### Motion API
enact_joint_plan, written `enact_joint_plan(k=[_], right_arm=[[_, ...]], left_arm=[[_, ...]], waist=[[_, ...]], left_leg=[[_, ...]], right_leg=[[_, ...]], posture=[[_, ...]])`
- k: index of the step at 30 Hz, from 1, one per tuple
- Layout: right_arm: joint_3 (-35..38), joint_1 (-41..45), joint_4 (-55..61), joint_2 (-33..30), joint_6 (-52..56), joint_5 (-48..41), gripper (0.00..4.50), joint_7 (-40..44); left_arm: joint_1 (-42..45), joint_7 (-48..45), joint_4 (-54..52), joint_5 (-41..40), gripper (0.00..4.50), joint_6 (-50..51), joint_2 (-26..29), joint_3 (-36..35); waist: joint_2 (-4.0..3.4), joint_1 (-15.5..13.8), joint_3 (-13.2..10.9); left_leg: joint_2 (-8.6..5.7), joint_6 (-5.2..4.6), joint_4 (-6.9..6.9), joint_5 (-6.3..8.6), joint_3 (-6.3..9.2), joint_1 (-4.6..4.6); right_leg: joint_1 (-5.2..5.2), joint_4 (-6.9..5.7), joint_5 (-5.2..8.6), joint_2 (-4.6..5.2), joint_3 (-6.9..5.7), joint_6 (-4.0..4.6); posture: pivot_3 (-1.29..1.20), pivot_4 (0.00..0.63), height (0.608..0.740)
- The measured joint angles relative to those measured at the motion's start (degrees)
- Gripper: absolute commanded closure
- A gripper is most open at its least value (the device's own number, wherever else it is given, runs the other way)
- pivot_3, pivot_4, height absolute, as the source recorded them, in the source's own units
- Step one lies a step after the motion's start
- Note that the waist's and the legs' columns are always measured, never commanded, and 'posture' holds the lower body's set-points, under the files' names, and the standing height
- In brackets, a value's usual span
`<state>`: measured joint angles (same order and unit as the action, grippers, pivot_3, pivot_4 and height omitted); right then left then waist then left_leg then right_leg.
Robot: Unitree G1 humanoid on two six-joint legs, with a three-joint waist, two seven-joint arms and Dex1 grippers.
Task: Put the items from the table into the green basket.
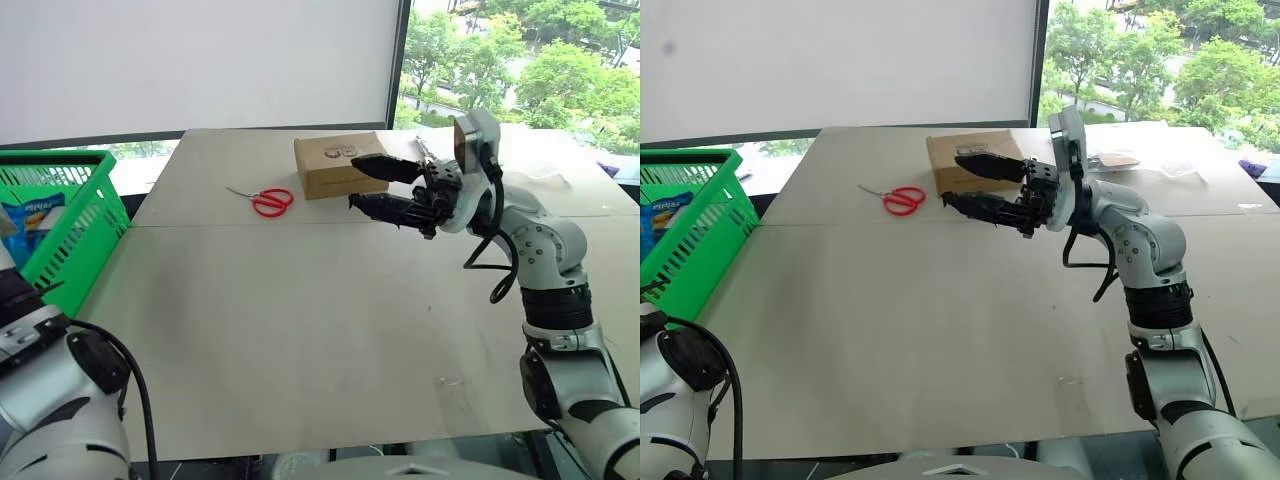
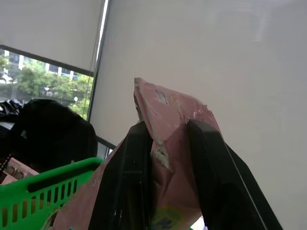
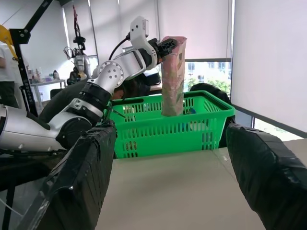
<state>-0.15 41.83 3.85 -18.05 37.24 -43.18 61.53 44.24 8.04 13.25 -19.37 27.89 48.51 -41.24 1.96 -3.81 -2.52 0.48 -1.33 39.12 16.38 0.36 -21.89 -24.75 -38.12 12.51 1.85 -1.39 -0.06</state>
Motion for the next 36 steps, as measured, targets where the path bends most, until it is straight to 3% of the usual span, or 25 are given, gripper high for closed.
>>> enact_joint_plan(k=[2, 3, 5, 9, 27, 31, 36], right_arm=[[0.0, 0.0, 0.0, 0.0, 0.0, 0.1, 0.63, -0.2], [0.0, 0.1, 0.0, 0.0, 0.0, 0.1, 0.58, -0.4], [-0.1, 0.4, 0.0, 0.1, 0.0, 0.2, 0.58, -0.7], [-0.1, 0.4, 0.0, 0.2, 0.0, 0.2, 0.58, -1.0], [-0.1, 0.8, -0.3, 0.7, -0.4, 0.3, 0.58, -1.9], [-0.1, 0.8, -0.4, 0.7, -0.7, 0.3, 0.58, -1.9], [-0.1, 0.7, -1.0, 0.8, -1.7, 0.7, 0.58, -1.8]], left_arm=[[0.0, 0.0, -0.4, 0.0, 3.39, 0.0, 0.0, 0.0], [-0.3, -0.1, -0.7, 0.3, 2.78, -0.1, 0.1, 0.2], [-1.9, -0.8, -1.4, 1.5, 2.07, -1.1, 0.9, 1.1], [-2.2, -1.4, -2.0, 2.4, 0.09, -2.4, 1.3, 1.4], [-2.1, -2.9, -2.0, 2.2, 0.03, -4.5, 0.6, 2.2], [-2.3, -7.7, -2.8, -1.5, 0.03, -5.4, -2.4, 2.6], [-14.7, -21.6, -9.2, -8.1, 0.03, -0.9, -7.6, 8.9]], waist=[[0.0, 0.0, 0.0], [0.0, 0.0, 0.0], [0.0, 0.0, 0.0], [0.0, 0.0, 0.0], [0.0, 0.0, 0.0], [0.0, -0.1, 0.0], [-0.28, 0.0, 0.2]], left_leg=[[-0.01, 0.0, 0.0, 0.0, 0.02, 0.0], [-0.02, 0.0, 0.0, 0.0, 0.02, 0.0], [-0.02, 0.0, 0.0, 0.0, 0.02, 0.0], [-0.02, -0.01, 0.0, 0.01, 0.03, 0.01], [-0.03, -0.02, -0.01, 0.01, 0.04, 0.0], [-0.04, -0.02, 0.0, 0.01, 0.05, -0.01], [-0.07, 0.0, -0.02, -0.01, -0.01, -0.01]], right_leg=[[0.0, 0.0, 0.0, 0.03, -0.03, 0.0], [0.0, -0.01, 0.0, 0.05, -0.04, 0.01], [0.0, -0.01, -0.01, 0.06, -0.04, 0.02], [0.0, -0.01, -0.01, 0.08, -0.06, 0.02], [0.0, -0.01, -0.02, 0.09, -0.09, 0.03], [0.01, -0.01, -0.02, 0.12, -0.11, 0.03], [0.0, -0.01, -0.02, 0.14, -0.06, 0.04]], posture=[[0.14, 0.0, 0.724], [0.14, 0.0, 0.724], [0.14, 0.0, 0.724], [0.14, 0.0, 0.724], [0.14, 0.0, 0.724], [0.14, 0.0, 0.724], [0.14, 0.0, 0.724]])
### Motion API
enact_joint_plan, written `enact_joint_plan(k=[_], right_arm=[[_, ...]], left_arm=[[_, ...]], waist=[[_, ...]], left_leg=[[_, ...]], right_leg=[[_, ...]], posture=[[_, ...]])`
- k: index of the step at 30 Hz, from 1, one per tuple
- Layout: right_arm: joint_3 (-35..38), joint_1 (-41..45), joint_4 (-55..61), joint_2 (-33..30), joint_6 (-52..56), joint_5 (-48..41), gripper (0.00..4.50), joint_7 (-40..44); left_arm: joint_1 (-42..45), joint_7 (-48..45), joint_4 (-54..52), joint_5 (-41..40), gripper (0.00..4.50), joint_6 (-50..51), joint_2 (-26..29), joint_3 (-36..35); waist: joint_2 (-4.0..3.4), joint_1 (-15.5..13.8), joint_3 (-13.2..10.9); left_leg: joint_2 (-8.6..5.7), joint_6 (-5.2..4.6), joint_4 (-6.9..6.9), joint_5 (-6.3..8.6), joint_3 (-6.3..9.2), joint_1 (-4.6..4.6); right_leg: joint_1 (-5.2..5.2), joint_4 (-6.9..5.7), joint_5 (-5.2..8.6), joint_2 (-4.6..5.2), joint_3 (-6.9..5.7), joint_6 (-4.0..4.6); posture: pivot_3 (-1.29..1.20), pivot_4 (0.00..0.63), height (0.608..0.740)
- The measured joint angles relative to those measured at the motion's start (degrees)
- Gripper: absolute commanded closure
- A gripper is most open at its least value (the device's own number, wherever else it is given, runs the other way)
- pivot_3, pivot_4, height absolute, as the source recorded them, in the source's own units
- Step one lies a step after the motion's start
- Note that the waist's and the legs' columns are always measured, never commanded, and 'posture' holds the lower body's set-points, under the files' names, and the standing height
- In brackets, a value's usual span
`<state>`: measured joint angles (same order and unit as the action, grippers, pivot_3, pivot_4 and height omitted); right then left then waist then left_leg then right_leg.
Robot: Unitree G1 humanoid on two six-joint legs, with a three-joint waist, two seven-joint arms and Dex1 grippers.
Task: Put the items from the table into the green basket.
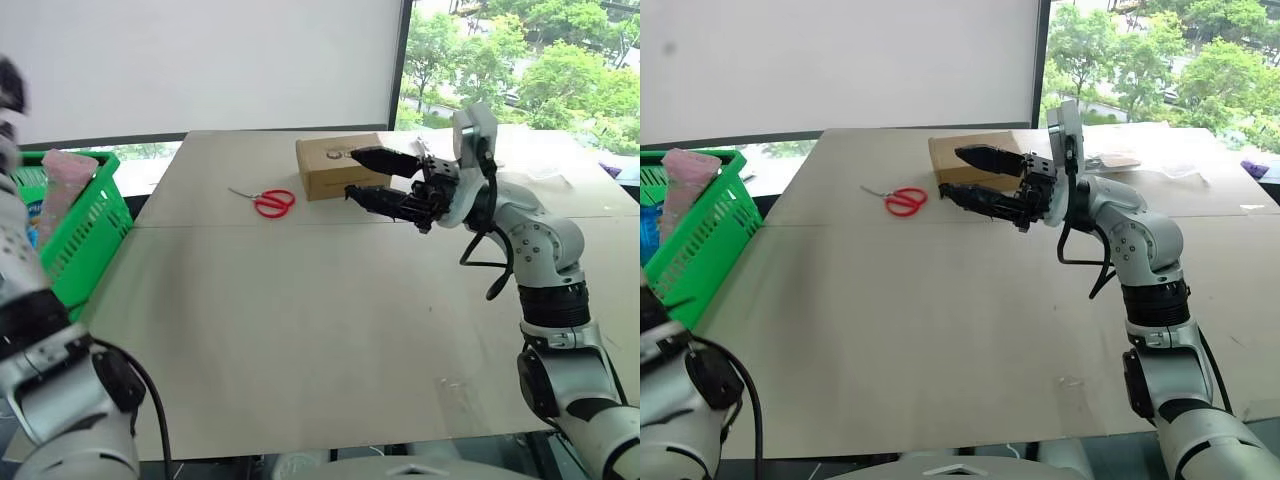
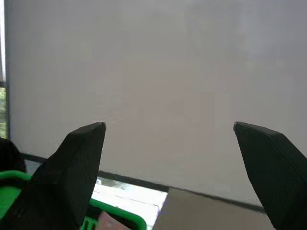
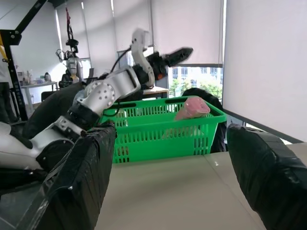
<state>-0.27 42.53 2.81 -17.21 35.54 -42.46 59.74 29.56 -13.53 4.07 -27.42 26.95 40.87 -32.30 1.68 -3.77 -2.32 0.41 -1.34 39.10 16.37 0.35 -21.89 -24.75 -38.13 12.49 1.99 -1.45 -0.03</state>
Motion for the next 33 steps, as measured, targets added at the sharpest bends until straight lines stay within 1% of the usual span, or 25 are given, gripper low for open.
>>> enact_joint_plan(k=[3, 5, 7, 11, 15, 19, 21, 29, 33], right_arm=[[0.0, -1.3, 0.0, -0.4, -0.2, 0.6, 0.58, -0.1], [-0.6, -4.4, 0.1, -0.9, -0.9, 2.0, 0.58, -0.4], [-1.5, -6.9, -0.1, -1.5, -1.8, 4.0, 0.58, -1.1], [-3.8, -14.7, -3.5, -3.7, -9.1, 15.1, 0.58, -6.7], [-3.7, -20.4, -4.2, -4.4, -13.1, 19.7, 0.58, -10.2], [-3.7, -22.9, -3.9, -5.6, -15.2, 21.9, 0.58, -11.4], [-3.7, -24.7, -4.0, -6.2, -17.7, 23.9, 0.58, -11.7], [-3.7, -25.7, -6.6, -6.3, -22.0, 27.4, 0.58, -14.1], [-3.7, -26.0, -6.7, -6.0, -22.6, 28.1, 0.58, -14.8]], left_arm=[[-6.4, -5.0, -6.3, -7.2, 0.03, 6.3, -5.9, 3.2], [-10.9, -6.3, -11.4, -8.9, 0.03, 9.4, -7.5, 6.7], [-13.7, -7.2, -14.2, -8.9, 0.03, 10.5, -8.2, 9.3], [-24.1, -8.8, -22.7, -7.7, 0.03, 11.4, -11.4, 18.1], [-29.4, -9.0, -23.7, -3.3, 0.03, 9.7, -12.2, 22.6], [-30.7, -11.2, -23.4, -0.4, 0.03, 6.7, -12.1, 24.7], [-30.6, -12.5, -23.2, -0.3, 0.03, 5.8, -12.3, 24.9], [-29.8, -14.5, -21.2, 3.7, 0.03, 2.3, -12.1, 26.2], [-29.8, -15.4, -20.9, 4.4, 0.03, 1.6, -12.1, 26.2]], waist=[[0.05, 0.0, 0.0], [0.08, 0.0, 0.1], [0.05, 0.0, 0.1], [-0.09, -0.1, 0.1], [-0.32, -0.2, 0.1], [-0.38, -0.1, 0.1], [-0.38, -0.1, 0.1], [-0.39, 0.0, 0.1], [-0.39, 0.1, 0.1]], left_leg=[[0.01, -0.09, 0.01, 0.05, 0.03, -0.02], [0.01, -0.11, 0.0, 0.06, 0.03, 0.0], [0.0, -0.12, -0.01, 0.07, 0.01, -0.01], [0.01, -0.15, -0.02, 0.07, -0.04, 0.06], [0.04, -0.16, -0.01, 0.05, -0.05, 0.13], [0.06, -0.17, 0.01, 0.04, -0.09, 0.22], [0.05, -0.18, 0.01, 0.04, -0.12, 0.22], [0.16, -0.18, 0.01, 0.05, -0.27, 0.28], [0.19, -0.19, 0.01, 0.05, -0.29, 0.3]], right_leg=[[0.01, 0.01, 0.0, 0.0, -0.01, 0.0], [0.02, 0.04, 0.0, 0.01, 0.01, 0.0], [0.02, 0.06, 0.0, 0.01, 0.02, 0.0], [0.05, 0.04, 0.01, -0.01, 0.08, 0.01], [0.08, 0.01, 0.03, -0.16, 0.11, 0.04], [0.21, 0.05, 0.05, -0.34, 0.21, 0.04], [0.21, 0.08, 0.05, -0.63, 0.26, 0.02], [0.22, 0.11, 0.05, -0.87, 0.47, 0.02], [0.22, 0.11, 0.05, -0.88, 0.5, 0.02]], posture=[[0.14, 0.0, 0.724], [0.14, 0.0, 0.724], [0.14, 0.0, 0.724], [0.13, 0.0, 0.724], [0.12, 0.0, 0.724], [0.1, 0.0, 0.724], [0.1, 0.0, 0.724], [0.09, 0.0, 0.724], [0.09, 0.0, 0.724]])
